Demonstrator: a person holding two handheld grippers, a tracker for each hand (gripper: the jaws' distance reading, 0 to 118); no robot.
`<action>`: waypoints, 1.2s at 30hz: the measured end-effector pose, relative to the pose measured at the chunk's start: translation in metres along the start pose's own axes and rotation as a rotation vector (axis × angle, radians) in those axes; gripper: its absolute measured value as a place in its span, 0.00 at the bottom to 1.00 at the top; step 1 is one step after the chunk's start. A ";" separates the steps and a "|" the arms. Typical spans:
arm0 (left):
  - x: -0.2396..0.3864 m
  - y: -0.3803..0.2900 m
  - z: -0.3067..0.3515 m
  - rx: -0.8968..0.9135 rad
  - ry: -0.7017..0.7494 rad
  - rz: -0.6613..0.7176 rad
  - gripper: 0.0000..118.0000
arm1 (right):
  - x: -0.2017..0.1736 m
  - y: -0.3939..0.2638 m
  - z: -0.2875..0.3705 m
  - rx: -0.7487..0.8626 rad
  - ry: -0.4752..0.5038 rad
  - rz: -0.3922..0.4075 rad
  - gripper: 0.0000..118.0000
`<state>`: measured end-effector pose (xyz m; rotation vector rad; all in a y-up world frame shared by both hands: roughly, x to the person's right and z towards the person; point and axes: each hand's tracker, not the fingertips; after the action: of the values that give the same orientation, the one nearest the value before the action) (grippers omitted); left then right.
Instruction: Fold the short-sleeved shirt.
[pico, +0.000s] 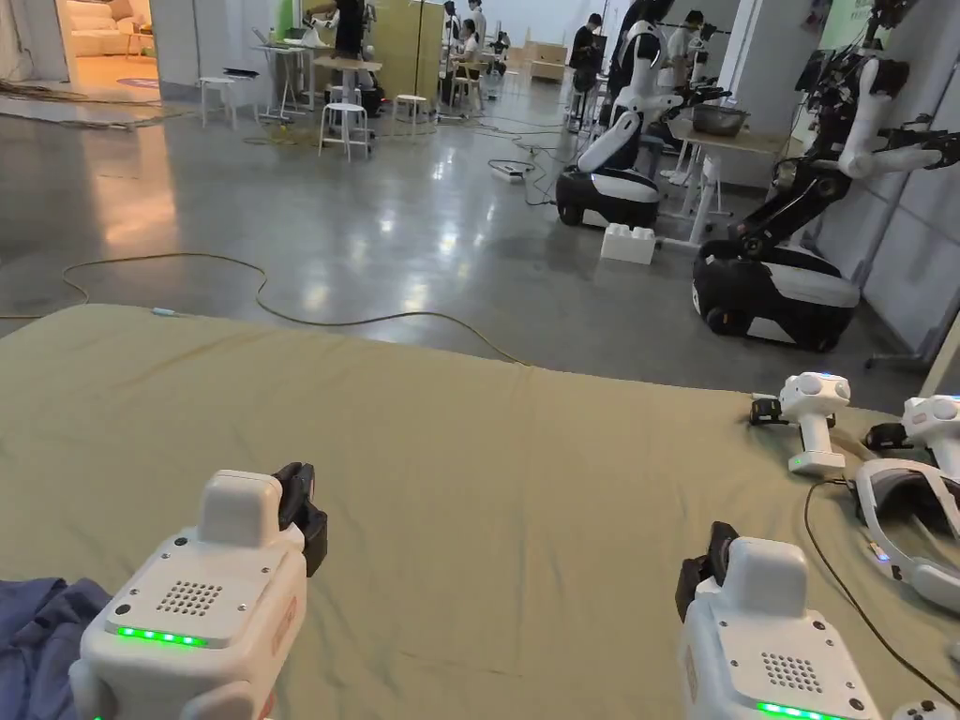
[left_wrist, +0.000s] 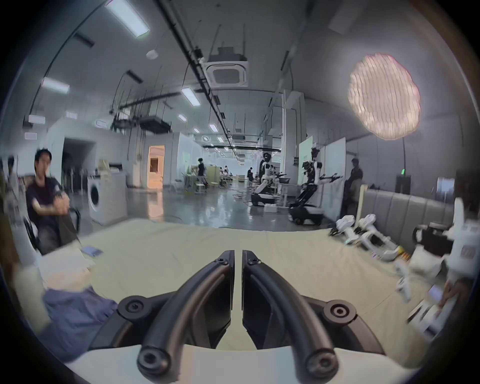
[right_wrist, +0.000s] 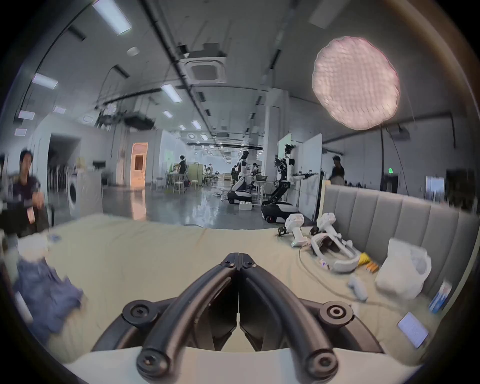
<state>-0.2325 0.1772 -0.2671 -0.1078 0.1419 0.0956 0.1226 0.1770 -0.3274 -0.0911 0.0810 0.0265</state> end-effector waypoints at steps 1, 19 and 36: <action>-0.006 0.001 -0.001 -0.013 -0.030 0.080 0.06 | 0.004 0.002 0.001 0.002 -0.004 -0.072 0.00; 0.064 -0.014 -0.005 -0.029 0.095 -1.285 0.06 | -0.037 -0.027 0.002 0.187 0.038 1.385 0.00; 0.001 0.002 0.005 -0.059 0.035 0.201 0.06 | 0.008 0.005 0.007 -0.063 -0.074 -0.111 0.00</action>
<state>-0.2313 0.1798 -0.2629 -0.1541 0.1846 0.2982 0.1313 0.1827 -0.3219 -0.1570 0.0007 -0.0789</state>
